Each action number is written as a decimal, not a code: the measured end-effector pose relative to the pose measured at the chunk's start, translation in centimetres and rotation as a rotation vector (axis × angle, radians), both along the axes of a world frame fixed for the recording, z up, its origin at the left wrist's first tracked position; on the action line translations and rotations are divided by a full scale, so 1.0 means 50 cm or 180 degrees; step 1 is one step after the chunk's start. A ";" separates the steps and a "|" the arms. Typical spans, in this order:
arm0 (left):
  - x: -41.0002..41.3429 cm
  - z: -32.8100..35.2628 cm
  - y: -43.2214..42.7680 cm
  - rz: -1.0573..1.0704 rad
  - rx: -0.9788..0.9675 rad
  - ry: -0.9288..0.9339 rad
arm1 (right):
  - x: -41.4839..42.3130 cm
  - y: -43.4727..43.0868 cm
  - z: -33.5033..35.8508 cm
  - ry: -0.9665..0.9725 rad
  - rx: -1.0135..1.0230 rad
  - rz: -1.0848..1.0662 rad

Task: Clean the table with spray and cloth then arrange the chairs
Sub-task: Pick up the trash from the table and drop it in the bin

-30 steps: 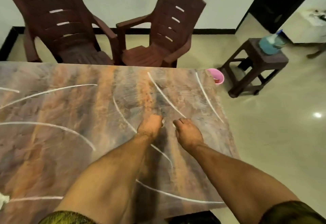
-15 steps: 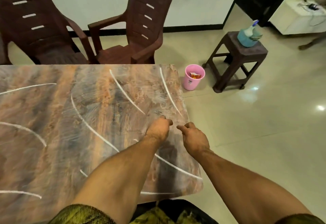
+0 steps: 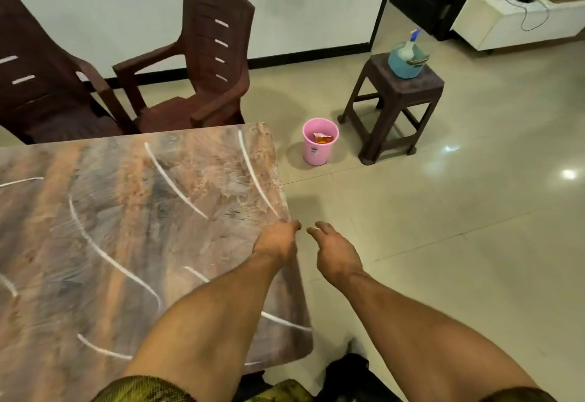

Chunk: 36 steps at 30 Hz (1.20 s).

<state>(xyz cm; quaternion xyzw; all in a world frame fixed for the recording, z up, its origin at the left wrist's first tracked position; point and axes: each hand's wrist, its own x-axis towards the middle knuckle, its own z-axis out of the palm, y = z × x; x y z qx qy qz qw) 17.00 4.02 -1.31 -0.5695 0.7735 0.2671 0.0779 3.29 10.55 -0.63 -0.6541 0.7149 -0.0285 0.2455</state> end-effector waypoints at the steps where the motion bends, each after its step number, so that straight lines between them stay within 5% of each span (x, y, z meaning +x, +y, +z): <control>1: -0.044 -0.004 0.008 0.0054 0.0060 0.0009 | -0.044 0.000 0.001 -0.0006 -0.0001 0.0039; 17: -0.412 -0.005 -0.158 0.0490 0.0118 -0.0197 | -0.429 -0.194 0.010 0.0138 0.0051 0.0328; 36: -0.505 -0.064 -0.928 0.0483 0.0165 -0.0071 | -0.558 -1.017 -0.054 0.0310 0.0100 0.0383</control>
